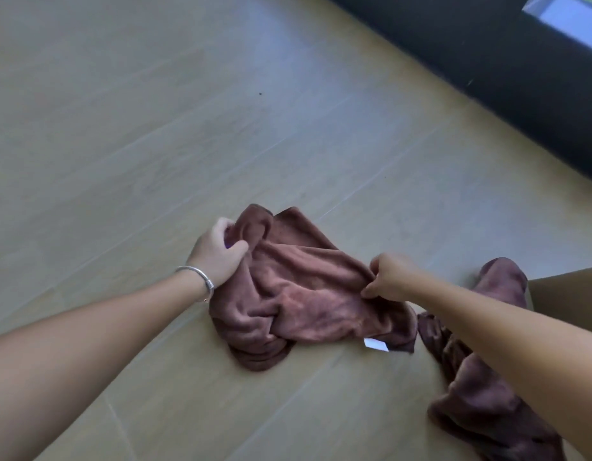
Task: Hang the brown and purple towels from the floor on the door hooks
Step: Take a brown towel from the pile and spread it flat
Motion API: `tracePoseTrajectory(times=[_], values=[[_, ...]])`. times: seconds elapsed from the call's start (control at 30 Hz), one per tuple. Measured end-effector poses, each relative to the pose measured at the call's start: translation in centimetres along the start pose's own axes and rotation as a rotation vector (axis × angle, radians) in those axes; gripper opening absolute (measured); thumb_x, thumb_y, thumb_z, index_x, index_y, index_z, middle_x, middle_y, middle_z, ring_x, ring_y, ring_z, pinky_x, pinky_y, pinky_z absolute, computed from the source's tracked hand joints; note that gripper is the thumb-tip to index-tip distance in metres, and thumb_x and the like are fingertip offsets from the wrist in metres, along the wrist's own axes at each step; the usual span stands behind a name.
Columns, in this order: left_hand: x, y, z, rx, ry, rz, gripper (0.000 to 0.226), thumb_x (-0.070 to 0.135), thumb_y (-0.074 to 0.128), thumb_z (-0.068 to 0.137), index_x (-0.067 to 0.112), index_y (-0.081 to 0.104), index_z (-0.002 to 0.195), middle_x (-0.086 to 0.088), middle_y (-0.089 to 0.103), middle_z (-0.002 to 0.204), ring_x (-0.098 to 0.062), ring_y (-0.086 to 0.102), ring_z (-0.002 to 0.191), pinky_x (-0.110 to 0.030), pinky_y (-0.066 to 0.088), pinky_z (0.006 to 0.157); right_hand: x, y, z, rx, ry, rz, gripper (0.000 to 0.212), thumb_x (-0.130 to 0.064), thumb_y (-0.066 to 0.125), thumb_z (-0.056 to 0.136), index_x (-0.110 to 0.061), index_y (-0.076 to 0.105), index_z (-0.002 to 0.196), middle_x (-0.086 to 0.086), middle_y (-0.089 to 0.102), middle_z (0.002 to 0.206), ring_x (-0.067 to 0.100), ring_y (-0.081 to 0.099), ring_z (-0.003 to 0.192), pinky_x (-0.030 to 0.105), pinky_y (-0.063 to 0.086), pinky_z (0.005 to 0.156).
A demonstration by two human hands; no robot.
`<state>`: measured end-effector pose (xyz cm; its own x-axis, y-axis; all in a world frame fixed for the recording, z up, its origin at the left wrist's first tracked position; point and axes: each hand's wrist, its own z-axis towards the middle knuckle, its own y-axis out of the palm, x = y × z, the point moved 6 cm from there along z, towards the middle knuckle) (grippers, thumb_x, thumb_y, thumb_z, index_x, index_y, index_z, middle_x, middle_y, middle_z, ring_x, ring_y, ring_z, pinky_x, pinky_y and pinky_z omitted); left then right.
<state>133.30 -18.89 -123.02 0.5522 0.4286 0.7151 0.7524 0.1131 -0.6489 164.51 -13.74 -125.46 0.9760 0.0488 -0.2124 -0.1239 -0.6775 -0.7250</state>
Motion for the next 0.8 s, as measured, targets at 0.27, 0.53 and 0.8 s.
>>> tracePoseTrajectory(times=[0.27, 0.53, 0.8], values=[[-5.9, -6.2, -0.3, 0.298, -0.303, 0.046, 0.063, 0.016, 0.075, 0.071, 0.015, 0.044, 0.126, -0.013, 0.059, 0.117, -0.033, 0.057, 0.104, -0.038, 0.044, 0.088, 0.0, -2.7, -1.3, 0.006, 0.007, 0.772, 0.02, -0.026, 0.069, 0.084, -0.017, 0.053, 0.076, 0.002, 0.056, 0.067, 0.011, 0.052, 0.057, 0.023, 0.037, 0.049], [5.2, -0.9, -1.8, -0.02, 0.485, 0.341, 0.061, 0.026, 0.074, 0.077, 0.02, 0.05, 0.133, -0.005, 0.052, 0.13, -0.028, 0.047, 0.121, -0.044, 0.037, 0.104, -5.0, -5.7, -3.3, 0.133, -0.327, 0.682, 0.036, 0.008, 0.063, 0.075, -0.028, 0.064, 0.079, -0.009, 0.065, 0.069, 0.0, 0.057, 0.054, 0.015, 0.046, 0.054], [12.1, 5.3, -4.1, -0.502, 0.801, 0.453, 0.078, 0.009, 0.064, 0.065, 0.029, 0.043, 0.137, 0.007, 0.059, 0.119, -0.015, 0.05, 0.116, -0.028, 0.031, 0.1, -7.8, -5.0, -8.5, 0.143, -0.767, 0.553, 0.05, 0.022, 0.044, 0.069, -0.013, 0.058, 0.102, -0.004, 0.071, 0.092, -0.001, 0.066, 0.095, 0.011, 0.047, 0.084]])
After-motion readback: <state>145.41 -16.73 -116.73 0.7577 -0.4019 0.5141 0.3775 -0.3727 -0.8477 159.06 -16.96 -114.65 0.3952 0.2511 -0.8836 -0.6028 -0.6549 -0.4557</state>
